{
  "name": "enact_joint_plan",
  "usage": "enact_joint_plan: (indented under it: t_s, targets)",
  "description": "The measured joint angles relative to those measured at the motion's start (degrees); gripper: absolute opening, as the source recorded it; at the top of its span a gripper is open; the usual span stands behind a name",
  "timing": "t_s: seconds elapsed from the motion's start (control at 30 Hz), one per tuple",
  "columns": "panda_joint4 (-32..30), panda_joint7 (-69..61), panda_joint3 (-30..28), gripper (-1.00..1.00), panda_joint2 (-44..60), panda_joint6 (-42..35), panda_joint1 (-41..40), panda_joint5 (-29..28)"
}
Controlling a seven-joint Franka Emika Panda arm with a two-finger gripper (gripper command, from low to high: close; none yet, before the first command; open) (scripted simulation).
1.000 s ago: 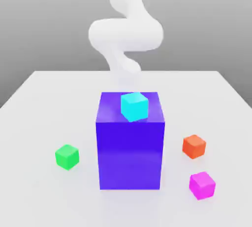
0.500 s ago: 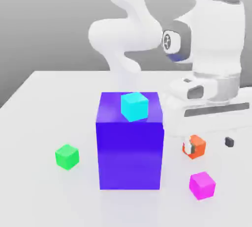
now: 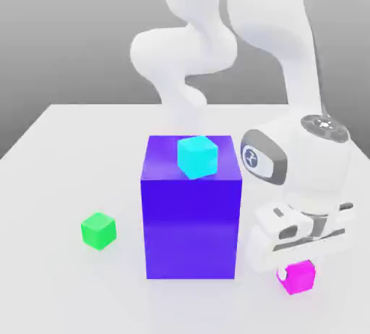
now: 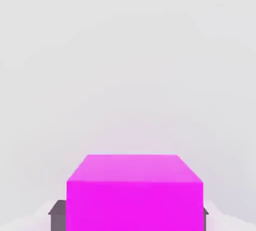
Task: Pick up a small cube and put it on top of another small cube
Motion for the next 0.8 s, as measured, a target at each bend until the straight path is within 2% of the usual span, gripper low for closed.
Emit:
enact_joint_plan:
  t_s: [0.23, 0.43, 0.63, 0.8]
  targets:
    - [-1.48, -5.25, 4.78, -1.00, -10.38, -8.44, -3.34, 6.02]
    - [0.80, -11.09, -4.20, -1.00, -14.43, -11.44, -9.97, -3.29]
    - [2.47, -16.92, -13.48, -1.00, -18.79, -13.97, -22.16, -14.83]
    - [-1.70, -20.80, -17.15, -1.00, -24.59, -15.20, -31.39, -17.45]
